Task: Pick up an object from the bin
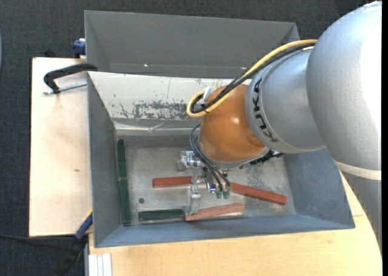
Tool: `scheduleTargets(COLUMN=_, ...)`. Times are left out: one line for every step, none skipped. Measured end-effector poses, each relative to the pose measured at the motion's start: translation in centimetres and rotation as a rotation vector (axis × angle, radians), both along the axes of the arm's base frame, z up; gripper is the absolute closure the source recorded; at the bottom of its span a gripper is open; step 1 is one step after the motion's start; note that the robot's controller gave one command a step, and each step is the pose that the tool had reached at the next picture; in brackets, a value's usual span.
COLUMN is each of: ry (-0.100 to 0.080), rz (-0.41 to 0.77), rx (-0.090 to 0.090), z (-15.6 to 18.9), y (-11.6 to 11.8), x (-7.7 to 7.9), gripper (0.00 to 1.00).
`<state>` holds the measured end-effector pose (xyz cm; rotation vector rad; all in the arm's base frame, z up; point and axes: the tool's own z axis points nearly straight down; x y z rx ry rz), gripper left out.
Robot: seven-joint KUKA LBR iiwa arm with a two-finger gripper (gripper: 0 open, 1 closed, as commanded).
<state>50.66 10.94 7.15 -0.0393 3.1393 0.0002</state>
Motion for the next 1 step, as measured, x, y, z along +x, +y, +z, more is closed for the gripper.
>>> scheduleTargets(ry=-0.002, rz=-0.08, rx=0.003, z=-0.32, y=-0.95, x=1.64, gripper=1.0)
